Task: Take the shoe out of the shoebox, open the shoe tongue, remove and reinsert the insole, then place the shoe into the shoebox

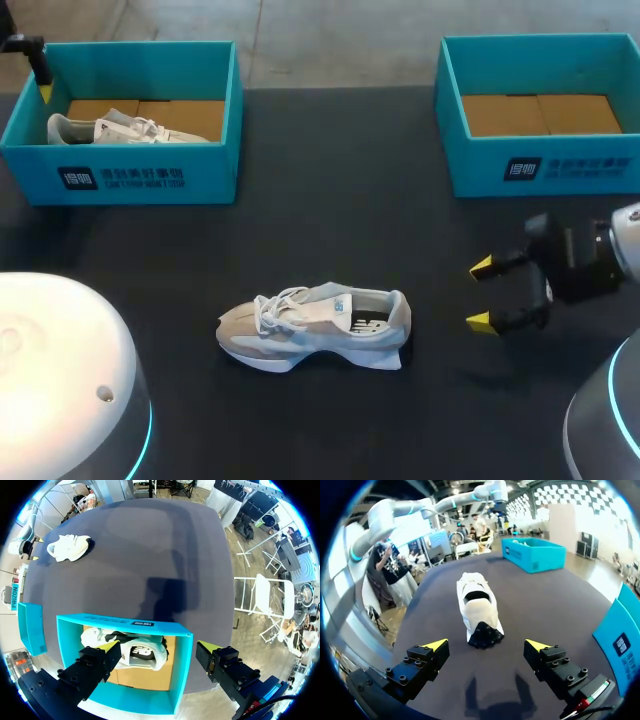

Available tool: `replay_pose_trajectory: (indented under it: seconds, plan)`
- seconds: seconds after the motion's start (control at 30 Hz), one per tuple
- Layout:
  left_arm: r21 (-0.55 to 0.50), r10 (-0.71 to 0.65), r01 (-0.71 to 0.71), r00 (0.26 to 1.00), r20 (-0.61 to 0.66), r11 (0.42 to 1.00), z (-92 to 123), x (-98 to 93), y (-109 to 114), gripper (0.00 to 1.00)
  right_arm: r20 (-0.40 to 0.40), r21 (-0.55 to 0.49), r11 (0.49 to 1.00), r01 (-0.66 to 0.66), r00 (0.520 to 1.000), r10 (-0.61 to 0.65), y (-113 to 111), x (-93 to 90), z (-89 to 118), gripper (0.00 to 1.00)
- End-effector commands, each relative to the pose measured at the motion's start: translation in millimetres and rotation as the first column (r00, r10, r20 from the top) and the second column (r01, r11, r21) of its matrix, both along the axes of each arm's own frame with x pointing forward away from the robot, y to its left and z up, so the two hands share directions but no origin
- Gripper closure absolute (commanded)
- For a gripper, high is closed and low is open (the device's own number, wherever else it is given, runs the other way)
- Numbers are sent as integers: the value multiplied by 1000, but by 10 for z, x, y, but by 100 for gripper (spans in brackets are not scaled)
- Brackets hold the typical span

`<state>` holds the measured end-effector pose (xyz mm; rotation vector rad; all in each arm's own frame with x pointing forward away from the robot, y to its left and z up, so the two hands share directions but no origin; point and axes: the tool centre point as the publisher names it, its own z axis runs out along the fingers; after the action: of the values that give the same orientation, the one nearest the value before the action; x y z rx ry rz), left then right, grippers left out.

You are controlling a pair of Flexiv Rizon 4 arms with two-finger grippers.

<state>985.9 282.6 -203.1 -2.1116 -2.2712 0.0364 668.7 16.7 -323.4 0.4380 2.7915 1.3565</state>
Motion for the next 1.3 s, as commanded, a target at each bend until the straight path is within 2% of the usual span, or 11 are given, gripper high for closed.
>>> replay_pose_trajectory:
  seconds: [0.03,0.33,0.43,0.6,0.73,1.3]
  plan:
    - [1,-1,1,1000,2,1000,1,-9,6,0,20,43,999,17,1000,-18,13,-60,-66,0]
    - [1,-1,1,1000,2,1000,1,-9,6,0,20,43,999,17,1000,-18,13,-60,-66,0]
    - [1,-1,1,1000,2,1000,1,-9,6,0,67,39,999,17,998,-20,41,-88,-129,0]
    - [1,-1,1,1000,2,1000,1,-9,6,0,101,52,999,6,995,-11,-3,-102,-221,0]
    - [1,-1,1,1000,2,1000,1,-9,6,0,89,76,997,17,996,-24,-52,-105,-306,0]
    - [1,-1,1,1000,2,1000,1,-9,6,0,170,114,993,-22,985,2,-163,-1,-517,0]
